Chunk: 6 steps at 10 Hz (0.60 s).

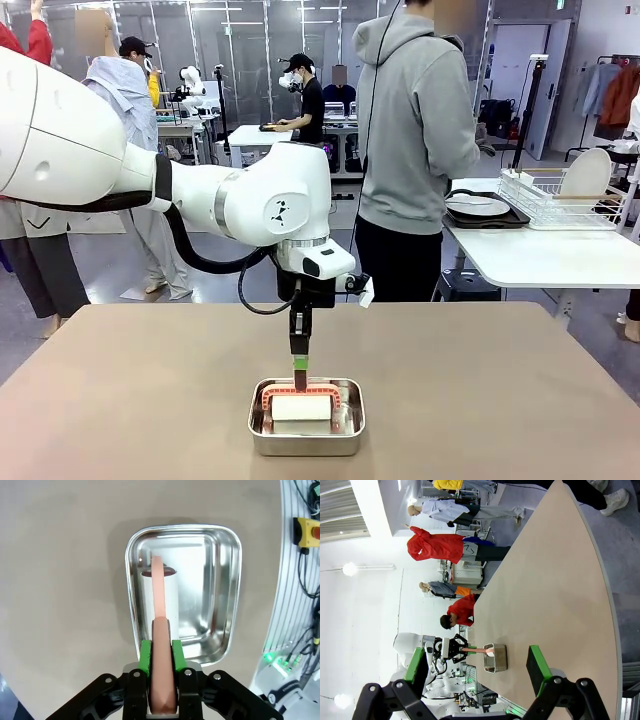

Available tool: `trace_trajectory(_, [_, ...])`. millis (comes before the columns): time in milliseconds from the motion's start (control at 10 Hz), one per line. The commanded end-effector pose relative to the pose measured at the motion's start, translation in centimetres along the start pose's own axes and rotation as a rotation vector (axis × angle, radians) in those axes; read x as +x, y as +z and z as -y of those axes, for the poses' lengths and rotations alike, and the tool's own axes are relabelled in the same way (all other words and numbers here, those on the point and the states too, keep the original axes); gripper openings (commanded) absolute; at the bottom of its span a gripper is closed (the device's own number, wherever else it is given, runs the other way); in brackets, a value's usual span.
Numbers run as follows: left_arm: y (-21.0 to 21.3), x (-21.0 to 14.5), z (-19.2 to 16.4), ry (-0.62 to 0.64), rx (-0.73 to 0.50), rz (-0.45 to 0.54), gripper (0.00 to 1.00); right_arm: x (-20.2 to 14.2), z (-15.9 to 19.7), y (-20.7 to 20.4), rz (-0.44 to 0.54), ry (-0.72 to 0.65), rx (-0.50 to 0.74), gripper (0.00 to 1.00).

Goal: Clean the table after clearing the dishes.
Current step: When the right (or left) Handle tray is removed, use the right hand (or left hand) to clean the right (or left) side of the table with the Lint Roller.

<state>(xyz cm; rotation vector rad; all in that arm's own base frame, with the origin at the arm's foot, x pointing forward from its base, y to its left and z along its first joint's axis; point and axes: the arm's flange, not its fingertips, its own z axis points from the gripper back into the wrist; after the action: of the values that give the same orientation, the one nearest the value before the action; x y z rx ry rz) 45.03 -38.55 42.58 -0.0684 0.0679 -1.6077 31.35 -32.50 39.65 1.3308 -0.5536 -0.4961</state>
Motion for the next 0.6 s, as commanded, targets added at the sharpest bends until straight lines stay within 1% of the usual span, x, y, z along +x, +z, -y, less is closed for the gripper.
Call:
trace_trajectory(0, [4.6, -0.5, 2.2, 0.091, -0.003, -0.003, 0.09, -0.4, -0.4, 0.2, -0.011, 0.01, -0.009, 1.0])
trace_trajectory(100, [7.6, -2.0, 3.8, 0.069, 0.046, 0.015, 0.09, -0.4, -0.4, 0.2, -0.011, 0.01, -0.009, 1.0])
trace_trajectory(200, [10.1, -4.7, 5.3, 0.144, 0.035, 0.062, 0.09, -0.4, -0.4, 0.2, -0.011, 0.01, -0.009, 1.0])
trace_trajectory(300, [11.4, -8.1, 6.1, 0.273, 0.045, 0.135, 0.09, -0.4, -0.4, 0.2, -0.011, 0.01, -0.009, 1.0])
trace_trajectory(400, [11.8, -12.0, 6.7, 0.425, 0.011, 0.266, 0.09, -0.4, -0.4, 0.2, -0.011, 0.01, -0.009, 1.0])
trace_trajectory(500, [11.6, -15.9, 6.7, 0.616, 0.005, 0.395, 0.09, -0.4, -0.4, 0.2, -0.011, 0.01, -0.009, 1.0])
